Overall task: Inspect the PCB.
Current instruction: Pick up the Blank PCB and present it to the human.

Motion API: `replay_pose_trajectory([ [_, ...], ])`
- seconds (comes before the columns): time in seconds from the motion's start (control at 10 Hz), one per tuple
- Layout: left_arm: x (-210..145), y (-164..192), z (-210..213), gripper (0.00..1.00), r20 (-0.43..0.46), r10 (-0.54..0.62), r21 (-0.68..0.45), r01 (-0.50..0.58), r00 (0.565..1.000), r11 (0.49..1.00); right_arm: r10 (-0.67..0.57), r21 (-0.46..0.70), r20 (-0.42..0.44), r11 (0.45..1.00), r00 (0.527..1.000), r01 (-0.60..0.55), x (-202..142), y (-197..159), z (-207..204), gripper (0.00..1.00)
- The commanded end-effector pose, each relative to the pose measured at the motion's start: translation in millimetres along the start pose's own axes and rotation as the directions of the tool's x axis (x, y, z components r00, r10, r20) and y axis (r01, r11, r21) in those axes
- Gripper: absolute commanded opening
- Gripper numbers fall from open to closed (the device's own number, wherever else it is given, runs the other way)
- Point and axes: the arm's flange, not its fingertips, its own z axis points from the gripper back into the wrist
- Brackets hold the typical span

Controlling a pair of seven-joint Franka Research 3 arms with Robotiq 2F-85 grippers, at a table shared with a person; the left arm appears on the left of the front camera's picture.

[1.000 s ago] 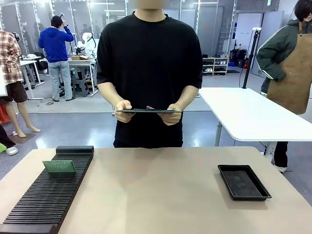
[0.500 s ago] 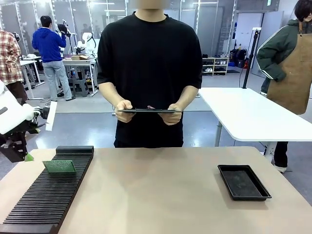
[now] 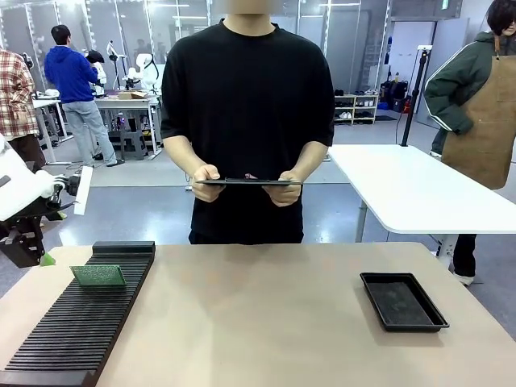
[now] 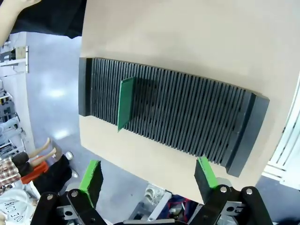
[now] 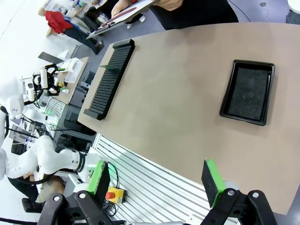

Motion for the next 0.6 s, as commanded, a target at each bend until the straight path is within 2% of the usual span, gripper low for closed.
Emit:
replay_pose_trajectory([
  [0.0,0.1,0.0,-0.3,1.00,0.000,0.000,-0.001,0.000,1.000,1.000,0.019,0.013,0.004,1.000,1.000,-0.019,0.2,0.3,0.5,1.00],
  [0.1,-5.5,11.9,-21.6,1.00,0.050,-0.101,-0.057,0.104,0.994,0.993,0.019,0.013,0.004,1.000,1.000,-0.019,0.2,0.3,0.5,1.00],
  [0.3,-16.0,24.4,-44.6,1.00,0.038,-0.179,-0.012,0.180,0.983,0.984,0.019,0.013,0.004,1.000,1.000,-0.019,0.2,0.3,0.5,1.00],
  [0.5,-27.6,41.7,-80.2,1.00,0.000,-0.212,-0.003,0.212,0.977,0.977,0.019,0.013,0.004,1.000,1.000,-0.019,0.2,0.3,0.5,1.00],
])
